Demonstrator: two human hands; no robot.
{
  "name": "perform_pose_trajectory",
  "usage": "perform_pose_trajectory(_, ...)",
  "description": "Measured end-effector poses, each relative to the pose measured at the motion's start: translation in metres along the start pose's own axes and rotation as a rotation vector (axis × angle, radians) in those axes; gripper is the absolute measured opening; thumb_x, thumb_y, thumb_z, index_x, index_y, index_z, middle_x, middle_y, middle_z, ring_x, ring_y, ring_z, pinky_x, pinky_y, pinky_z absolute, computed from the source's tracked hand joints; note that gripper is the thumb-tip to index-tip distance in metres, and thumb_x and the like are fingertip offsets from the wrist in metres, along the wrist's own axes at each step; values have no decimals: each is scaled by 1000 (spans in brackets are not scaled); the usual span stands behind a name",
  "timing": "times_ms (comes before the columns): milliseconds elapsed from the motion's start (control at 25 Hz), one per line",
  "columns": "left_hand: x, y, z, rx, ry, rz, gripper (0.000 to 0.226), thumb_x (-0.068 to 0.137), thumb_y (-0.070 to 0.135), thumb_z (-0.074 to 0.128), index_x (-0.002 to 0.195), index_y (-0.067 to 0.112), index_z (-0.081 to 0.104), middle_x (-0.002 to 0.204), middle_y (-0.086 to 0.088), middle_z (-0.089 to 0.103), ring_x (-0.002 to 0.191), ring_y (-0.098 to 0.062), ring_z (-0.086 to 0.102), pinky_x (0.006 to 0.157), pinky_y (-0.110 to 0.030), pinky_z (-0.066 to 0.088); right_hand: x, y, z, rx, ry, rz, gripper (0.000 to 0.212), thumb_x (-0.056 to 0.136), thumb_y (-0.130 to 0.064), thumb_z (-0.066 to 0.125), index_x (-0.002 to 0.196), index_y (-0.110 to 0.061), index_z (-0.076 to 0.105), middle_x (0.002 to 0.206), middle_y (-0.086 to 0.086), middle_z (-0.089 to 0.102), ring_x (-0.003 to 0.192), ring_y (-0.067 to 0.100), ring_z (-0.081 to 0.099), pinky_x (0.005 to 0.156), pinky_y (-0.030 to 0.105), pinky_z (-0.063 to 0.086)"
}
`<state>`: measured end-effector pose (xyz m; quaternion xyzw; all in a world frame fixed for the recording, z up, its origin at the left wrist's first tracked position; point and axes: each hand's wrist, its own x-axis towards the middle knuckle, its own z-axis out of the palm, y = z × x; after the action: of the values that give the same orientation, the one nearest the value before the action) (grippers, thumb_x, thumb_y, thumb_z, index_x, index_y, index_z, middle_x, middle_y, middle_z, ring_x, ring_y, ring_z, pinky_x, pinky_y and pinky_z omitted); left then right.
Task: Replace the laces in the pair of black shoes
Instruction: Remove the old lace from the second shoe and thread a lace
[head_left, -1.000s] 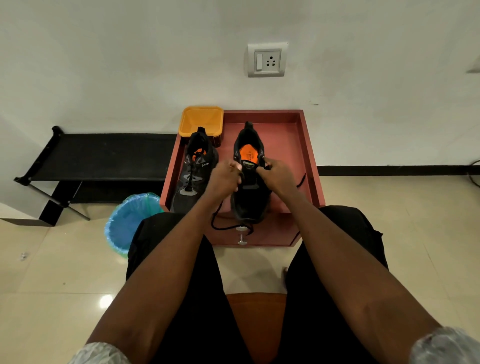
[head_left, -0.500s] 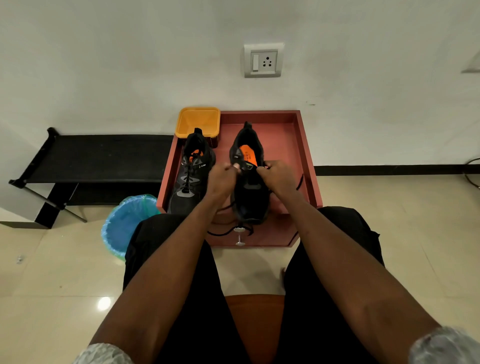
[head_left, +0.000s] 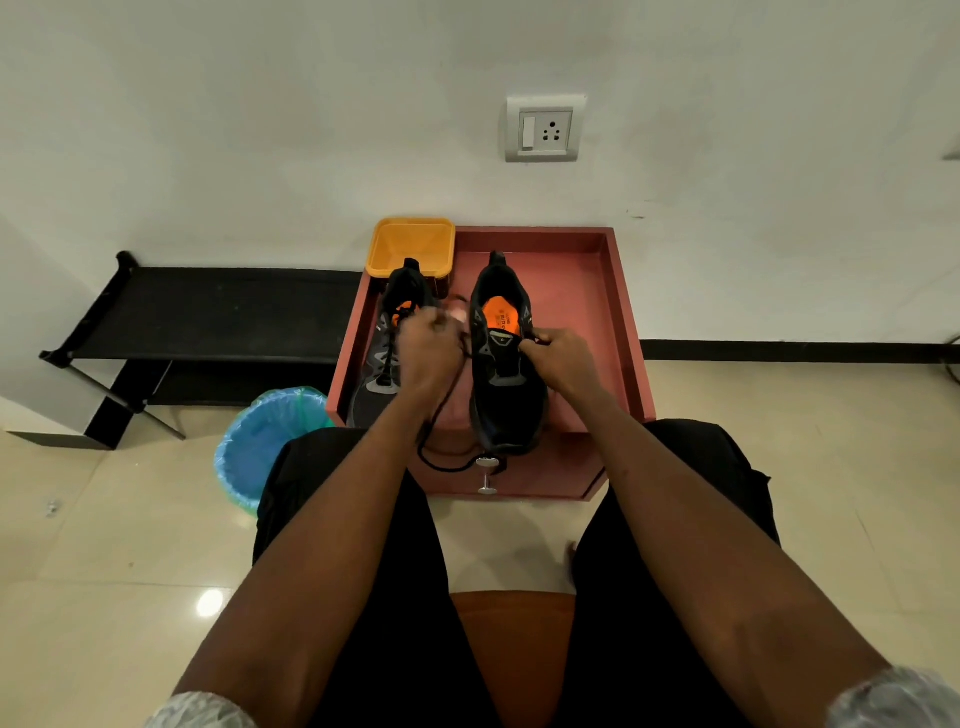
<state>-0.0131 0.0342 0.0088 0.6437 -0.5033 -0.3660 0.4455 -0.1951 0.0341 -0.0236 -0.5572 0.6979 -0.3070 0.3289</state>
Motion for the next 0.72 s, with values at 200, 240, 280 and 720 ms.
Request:
perform_pose_trajectory(200, -12, -15, 31, 708, -545, 406, 22, 95, 15, 54, 108, 8, 71, 106, -11, 67, 93, -26, 62, 78, -38, 52, -1, 2, -3, 62, -7, 5, 15, 87, -24, 63, 86, -17, 76, 69, 2, 66, 59, 14, 56, 55, 28, 43)
perform_pose_trajectory(240, -11, -15, 33, 740, -555, 394, 21, 96, 14, 53, 106, 7, 70, 105, -11, 66, 92, -26, 62, 75, -37, 51, -1, 3, -3, 65, -11, 9, 16, 87, -24, 63, 89, -16, 77, 71, 2, 67, 60, 14, 57, 56, 28, 44)
perform_pose_trajectory(280, -11, -13, 33, 725, -557, 374, 19, 96, 13, 52, 103, 7, 69, 102, -9, 66, 89, -23, 61, 71, -34, 48, -1, 3, -3, 65, -15, 8, 16, 87, -25, 63, 90, -16, 77, 71, 2, 67, 61, 15, 58, 57, 28, 45)
perform_pose_trajectory(720, 11, -1, -2, -762, 379, -449, 20, 101, 11, 46, 109, -2, 59, 68, -6, 56, 45, -9, 54, 47, -25, 49, 3, 0, 4, 23, 25, 54, 28, 82, -32, 62, 57, -22, 55, 57, 0, 53, 54, 19, 49, 51, 29, 34)
